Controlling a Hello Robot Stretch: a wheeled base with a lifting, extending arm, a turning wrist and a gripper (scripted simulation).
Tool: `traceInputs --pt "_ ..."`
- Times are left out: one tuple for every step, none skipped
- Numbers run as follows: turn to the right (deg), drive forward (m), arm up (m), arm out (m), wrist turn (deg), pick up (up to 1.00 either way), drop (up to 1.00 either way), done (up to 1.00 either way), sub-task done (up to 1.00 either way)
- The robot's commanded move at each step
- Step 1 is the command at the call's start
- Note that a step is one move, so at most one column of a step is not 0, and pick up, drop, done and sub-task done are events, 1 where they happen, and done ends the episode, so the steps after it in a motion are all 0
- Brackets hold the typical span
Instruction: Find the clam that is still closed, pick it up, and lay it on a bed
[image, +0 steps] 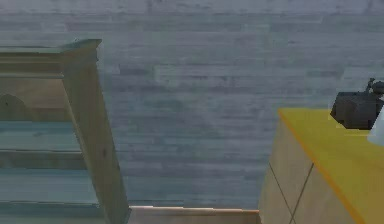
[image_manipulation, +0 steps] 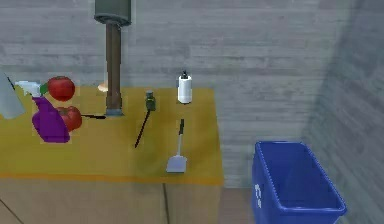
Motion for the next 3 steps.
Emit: traceInputs --pt "-21.0 0.00 0.00 0.00 0.0 0.00 0.00 0.00 0.00" --pt "45.0 0.00 0.00 0.00 0.0 0.00 0.00 0.00 0.00" --pt "6.0 0.00 0.00 0.00 0.0 0.00 0.00 0.00 0.00"
